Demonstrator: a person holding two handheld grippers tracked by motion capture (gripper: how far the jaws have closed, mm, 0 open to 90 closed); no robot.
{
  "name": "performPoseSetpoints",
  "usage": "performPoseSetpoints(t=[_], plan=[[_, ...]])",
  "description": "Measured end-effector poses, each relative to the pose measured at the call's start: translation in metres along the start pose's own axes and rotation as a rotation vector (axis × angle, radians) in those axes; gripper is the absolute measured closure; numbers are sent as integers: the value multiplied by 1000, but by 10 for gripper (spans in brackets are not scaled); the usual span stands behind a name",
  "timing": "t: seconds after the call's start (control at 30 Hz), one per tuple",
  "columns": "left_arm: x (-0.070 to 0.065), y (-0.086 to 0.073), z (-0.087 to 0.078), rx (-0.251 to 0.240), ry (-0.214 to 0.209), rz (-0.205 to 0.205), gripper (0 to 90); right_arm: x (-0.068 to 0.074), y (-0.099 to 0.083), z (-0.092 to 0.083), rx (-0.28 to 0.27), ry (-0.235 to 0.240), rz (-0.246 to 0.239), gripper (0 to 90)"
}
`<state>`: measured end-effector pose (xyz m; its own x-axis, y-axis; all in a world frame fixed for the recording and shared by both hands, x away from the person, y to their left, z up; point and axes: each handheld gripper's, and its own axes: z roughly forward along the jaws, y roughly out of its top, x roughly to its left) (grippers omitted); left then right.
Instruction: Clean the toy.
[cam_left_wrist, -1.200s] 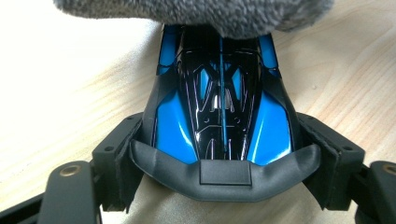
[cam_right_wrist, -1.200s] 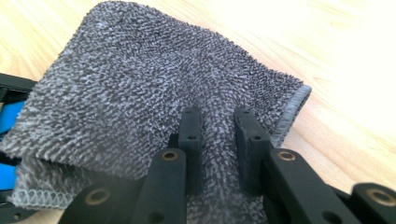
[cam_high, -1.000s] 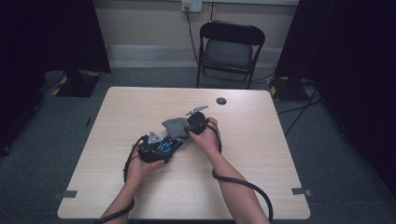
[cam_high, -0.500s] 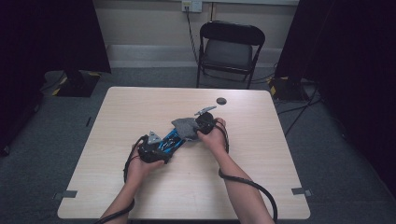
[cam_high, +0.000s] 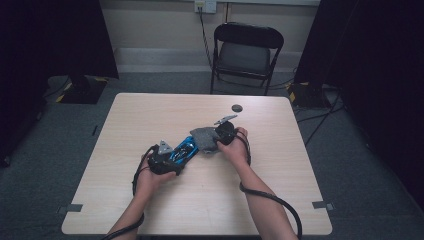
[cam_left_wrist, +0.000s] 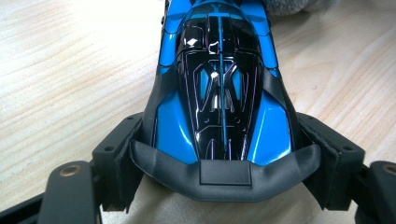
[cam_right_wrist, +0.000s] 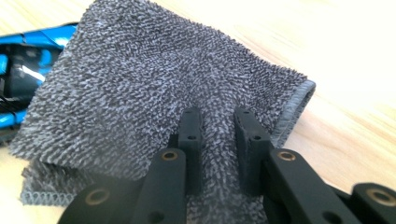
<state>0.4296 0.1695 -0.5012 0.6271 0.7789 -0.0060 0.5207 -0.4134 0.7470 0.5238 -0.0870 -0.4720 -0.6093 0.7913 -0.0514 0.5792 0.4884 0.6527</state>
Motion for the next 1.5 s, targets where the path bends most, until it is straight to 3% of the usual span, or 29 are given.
performPoseSetpoints(t=[0.5,0.87,1.17,1.5], plan=[[0,0,0,1,1,3,241,-23,-11,-19,-11,-49,31,750],[0,0,0,-1,0,-3,241,-25,-7,-42,-72,-18,43,747],[0,0,0,0,0,-2,241,-1,6,-49,-117,48,-7,743],[0,0,0,1,1,-1,241,34,18,-40,-127,105,-58,743]])
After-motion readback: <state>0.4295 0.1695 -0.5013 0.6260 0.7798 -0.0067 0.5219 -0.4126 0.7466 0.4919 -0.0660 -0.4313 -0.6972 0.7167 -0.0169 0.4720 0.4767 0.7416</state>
